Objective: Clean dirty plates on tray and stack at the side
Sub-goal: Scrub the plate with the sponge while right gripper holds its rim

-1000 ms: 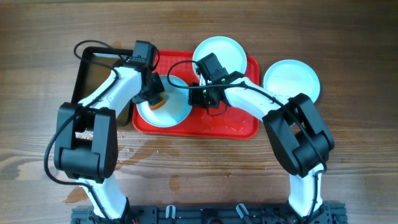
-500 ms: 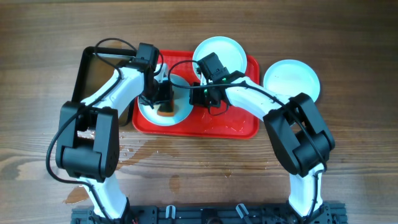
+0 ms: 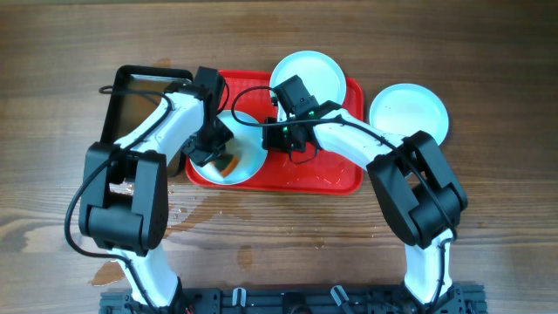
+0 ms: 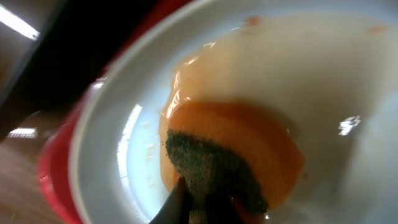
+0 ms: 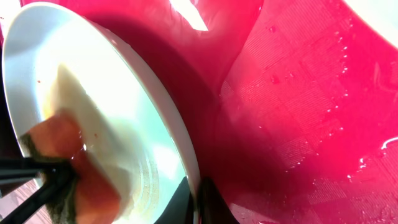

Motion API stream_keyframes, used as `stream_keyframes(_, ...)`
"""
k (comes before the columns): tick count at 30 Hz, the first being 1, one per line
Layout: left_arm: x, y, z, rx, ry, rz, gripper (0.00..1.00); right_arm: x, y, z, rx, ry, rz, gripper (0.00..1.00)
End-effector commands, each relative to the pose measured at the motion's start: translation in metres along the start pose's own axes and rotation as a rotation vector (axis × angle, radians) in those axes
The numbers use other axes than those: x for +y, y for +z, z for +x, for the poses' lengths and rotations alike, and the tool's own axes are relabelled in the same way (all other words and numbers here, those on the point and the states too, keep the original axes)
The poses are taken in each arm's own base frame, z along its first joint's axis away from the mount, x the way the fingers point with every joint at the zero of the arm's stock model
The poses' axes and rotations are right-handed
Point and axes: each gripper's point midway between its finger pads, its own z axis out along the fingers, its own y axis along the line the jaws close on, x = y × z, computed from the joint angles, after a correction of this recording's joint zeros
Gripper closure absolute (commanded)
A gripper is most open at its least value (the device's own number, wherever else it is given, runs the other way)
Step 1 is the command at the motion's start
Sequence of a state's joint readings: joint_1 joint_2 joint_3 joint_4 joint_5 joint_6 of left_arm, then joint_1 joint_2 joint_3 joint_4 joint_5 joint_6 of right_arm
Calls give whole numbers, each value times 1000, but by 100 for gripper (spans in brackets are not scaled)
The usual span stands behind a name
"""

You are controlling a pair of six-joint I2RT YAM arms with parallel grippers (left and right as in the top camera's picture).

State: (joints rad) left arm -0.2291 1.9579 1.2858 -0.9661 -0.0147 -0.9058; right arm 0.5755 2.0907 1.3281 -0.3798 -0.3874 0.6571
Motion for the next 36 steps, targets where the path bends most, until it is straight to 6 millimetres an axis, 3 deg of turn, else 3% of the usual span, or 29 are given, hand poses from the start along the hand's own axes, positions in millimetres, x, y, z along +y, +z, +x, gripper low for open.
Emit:
stream_keyframes(1,30,14,-4,-34,-143,-135,96,-6,5,1,10,16,3,96)
stream_keyframes(5,27,14,-6,-55,-339,-118,96,-6,5,0,8,15,2,96)
stream_keyframes(7,13,15,-16,-86,-372,-52,96,-6,5,0,8,15,2,96)
stream_keyframes(8,-5,15,-28,-123,-367,29,96,-6,5,0,8,14,2,95)
stream_keyframes(11,-39,8,-47,-211,-222,153,96,-6,5,0,9,11,3,95)
stream_keyframes(15,-74,-3,-56,-313,49,246,96,-6,5,0,6,10,6,96)
stream_keyframes(19,-90,-9,-57,-382,324,254,96,-6,5,0,6,9,5,96)
stream_keyframes(22,-98,-8,-45,-373,550,260,96,-6,5,0,6,9,5,96)
stream_keyframes(26,-116,-9,4,-198,850,442,96,-6,5,0,6,10,5,96)
stream_keyframes(31,-107,-9,43,-30,979,523,96,-6,5,0,4,9,3,96)
stream_keyframes(34,-100,-6,41,-11,940,494,96,-5,5,0,7,8,1,95)
stream_keyframes(36,-93,-1,19,-62,800,409,96,-5,5,0,7,8,1,96)
